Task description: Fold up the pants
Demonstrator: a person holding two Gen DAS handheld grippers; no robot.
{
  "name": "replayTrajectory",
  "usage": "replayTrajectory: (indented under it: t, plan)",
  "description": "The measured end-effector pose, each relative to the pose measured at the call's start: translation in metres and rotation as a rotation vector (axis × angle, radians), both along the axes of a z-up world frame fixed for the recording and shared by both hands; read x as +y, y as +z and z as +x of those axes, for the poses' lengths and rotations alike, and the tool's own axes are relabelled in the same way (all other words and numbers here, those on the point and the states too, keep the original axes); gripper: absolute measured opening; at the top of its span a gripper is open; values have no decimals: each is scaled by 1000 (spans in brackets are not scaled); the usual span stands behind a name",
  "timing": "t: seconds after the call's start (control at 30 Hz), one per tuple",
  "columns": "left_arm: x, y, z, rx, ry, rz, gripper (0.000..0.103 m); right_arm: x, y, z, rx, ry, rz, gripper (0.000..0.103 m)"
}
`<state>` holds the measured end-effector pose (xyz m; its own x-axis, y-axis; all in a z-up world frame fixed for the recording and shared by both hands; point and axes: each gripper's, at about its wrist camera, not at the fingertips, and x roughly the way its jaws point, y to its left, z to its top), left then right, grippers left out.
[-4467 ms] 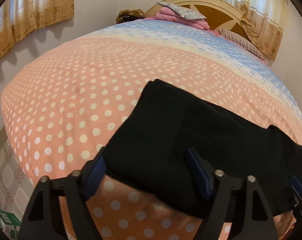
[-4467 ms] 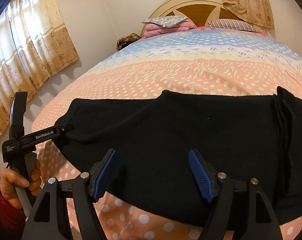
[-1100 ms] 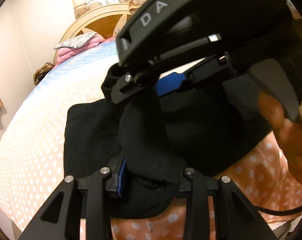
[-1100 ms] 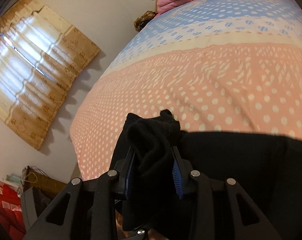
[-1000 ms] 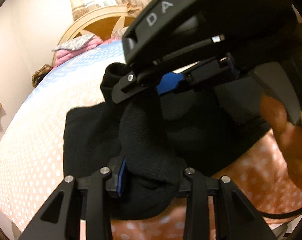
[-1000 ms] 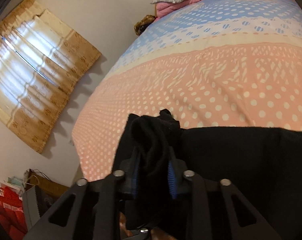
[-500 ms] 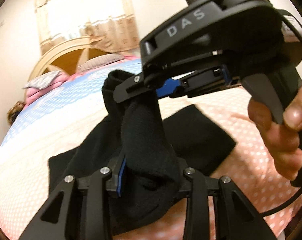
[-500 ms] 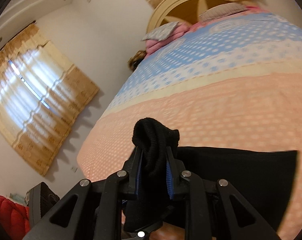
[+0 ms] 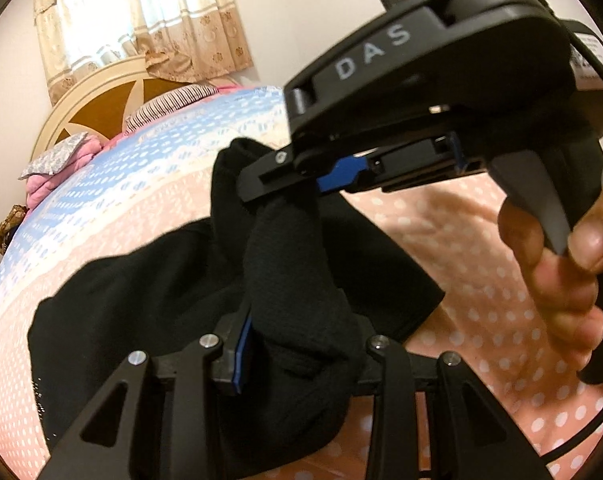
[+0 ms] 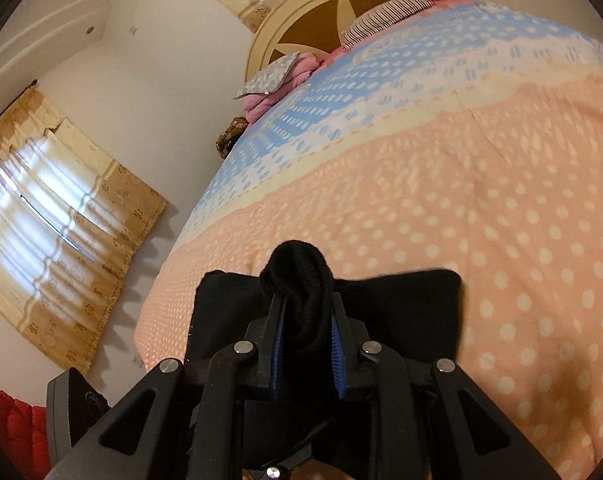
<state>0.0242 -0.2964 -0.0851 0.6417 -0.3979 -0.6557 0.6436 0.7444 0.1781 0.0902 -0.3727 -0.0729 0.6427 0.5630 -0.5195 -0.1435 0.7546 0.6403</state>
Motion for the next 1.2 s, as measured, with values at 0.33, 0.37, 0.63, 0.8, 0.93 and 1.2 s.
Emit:
replayTrajectory:
  t: [0.33,0.37,0.63,0.8,0.93,1.2]
  plan:
    - [33,19,-28,57,-146,-64,77,-42,-19,-16,36,-137,107,25]
    - [41,23,-35,61,-177,-69,77,-48,-17,-22,34,-169,106,25]
    - [145,51,-25,16,-73,-161,83,-6,24,-97,-51,-249,-115,25]
    - [191,49,15,-9,147,-176,83,53,36,-114,-146,-204,-275,25]
    - [204,36,36,0,233,-139,83,91,37,-103,-175,-92,-337,25]
    - [212,1,41,81,300,-92,84,43,-24,-107,42,-207,-345,10]
